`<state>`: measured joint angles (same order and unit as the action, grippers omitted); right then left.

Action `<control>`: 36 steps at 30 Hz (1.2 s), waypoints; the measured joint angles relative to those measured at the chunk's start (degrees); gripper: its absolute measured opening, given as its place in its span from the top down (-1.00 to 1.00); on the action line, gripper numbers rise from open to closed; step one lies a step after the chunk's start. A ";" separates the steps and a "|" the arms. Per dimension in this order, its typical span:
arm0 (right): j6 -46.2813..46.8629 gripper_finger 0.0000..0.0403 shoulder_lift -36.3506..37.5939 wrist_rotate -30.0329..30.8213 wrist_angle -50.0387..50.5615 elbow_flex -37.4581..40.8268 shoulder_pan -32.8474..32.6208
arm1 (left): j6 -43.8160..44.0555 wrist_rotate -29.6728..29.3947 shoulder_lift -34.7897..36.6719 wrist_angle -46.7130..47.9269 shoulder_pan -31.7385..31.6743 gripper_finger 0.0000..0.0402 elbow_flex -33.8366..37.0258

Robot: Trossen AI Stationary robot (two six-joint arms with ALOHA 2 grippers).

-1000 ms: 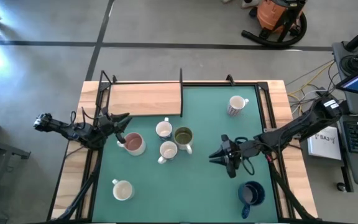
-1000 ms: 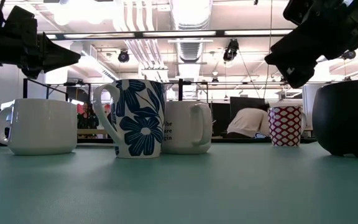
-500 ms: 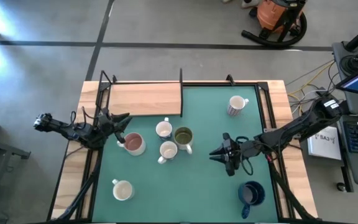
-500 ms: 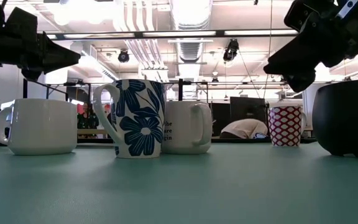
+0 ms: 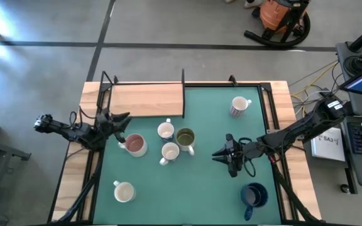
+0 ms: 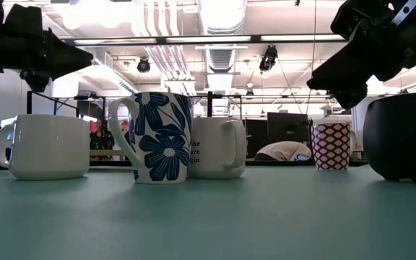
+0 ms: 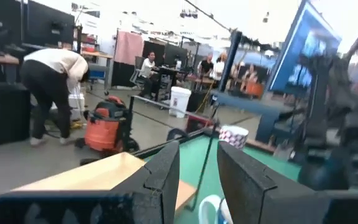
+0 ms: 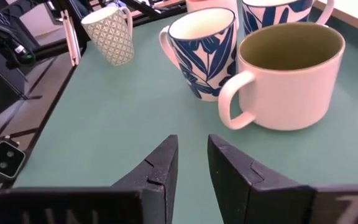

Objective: Place coffee mugs
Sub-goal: Put the pink mug on the shelf

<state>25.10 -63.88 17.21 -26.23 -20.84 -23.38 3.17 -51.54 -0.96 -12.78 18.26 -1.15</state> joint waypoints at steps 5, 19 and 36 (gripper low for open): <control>0.00 0.62 0.00 -0.01 -0.06 -0.19 0.00 | 2.03 10.28 -1.23 -2.30 0.02 0.54 0.00; 0.86 0.62 0.00 0.00 -0.05 -0.19 0.02 | 6.43 10.20 -12.75 -7.23 0.00 0.54 -1.37; 0.87 0.58 0.00 -0.02 0.22 -0.21 0.02 | 18.44 10.06 -37.28 30.63 -4.83 0.54 -25.54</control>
<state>25.98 -63.88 17.20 -26.02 -21.06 -23.35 21.60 -41.49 -38.23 17.85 13.43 -26.69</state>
